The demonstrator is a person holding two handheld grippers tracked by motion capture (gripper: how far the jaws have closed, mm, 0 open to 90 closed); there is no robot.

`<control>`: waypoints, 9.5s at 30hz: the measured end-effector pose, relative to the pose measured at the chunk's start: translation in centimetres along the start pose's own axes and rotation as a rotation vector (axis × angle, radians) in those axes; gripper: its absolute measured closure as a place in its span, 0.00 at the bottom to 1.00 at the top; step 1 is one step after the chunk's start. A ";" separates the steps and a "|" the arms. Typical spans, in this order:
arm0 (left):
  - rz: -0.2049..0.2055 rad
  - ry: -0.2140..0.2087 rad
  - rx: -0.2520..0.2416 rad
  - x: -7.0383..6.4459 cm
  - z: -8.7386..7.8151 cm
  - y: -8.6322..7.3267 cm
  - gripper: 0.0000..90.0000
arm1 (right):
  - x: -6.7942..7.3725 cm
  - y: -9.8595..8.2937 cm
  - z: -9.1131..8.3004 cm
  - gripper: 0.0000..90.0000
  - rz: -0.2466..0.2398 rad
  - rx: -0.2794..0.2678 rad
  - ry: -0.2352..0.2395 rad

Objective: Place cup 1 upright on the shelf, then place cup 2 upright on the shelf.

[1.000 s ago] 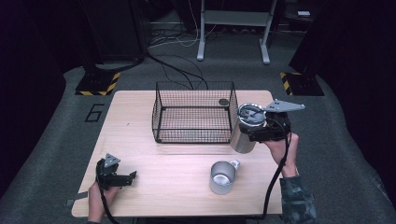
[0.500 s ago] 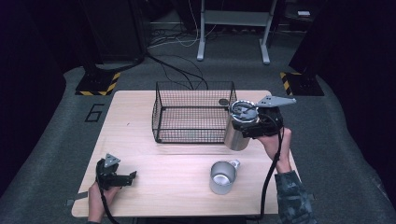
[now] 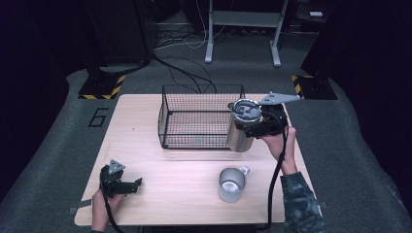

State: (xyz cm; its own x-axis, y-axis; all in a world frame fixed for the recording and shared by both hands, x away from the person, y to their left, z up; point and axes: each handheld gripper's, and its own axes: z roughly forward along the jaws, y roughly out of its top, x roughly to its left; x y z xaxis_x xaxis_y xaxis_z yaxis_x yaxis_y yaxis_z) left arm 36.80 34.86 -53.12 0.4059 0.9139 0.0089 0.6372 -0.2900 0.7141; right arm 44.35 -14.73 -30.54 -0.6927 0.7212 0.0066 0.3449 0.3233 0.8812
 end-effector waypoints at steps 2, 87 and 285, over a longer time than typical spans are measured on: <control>0.000 0.001 -0.003 0.0 0.0 0.0 0.00 | 0.0 0.2 0.2 0.04 -0.003 0.003 0.005; 0.000 0.001 -0.001 0.0 0.0 0.0 0.00 | -3.0 5.4 10.6 0.04 0.033 0.038 -0.074; -0.030 -0.089 -0.089 -2.5 -1.2 1.1 0.00 | -5.1 -25.3 -1.0 0.00 0.295 0.215 -0.302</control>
State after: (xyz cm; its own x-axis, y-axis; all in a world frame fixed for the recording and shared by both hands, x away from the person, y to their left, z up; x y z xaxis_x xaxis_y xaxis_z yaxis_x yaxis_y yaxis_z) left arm 35.69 32.57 -51.52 0.4462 0.8919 -0.0729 0.5911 -0.2326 0.7724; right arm 38.55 -27.23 -52.38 -0.3413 0.9369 0.0763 0.6448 0.1742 0.7443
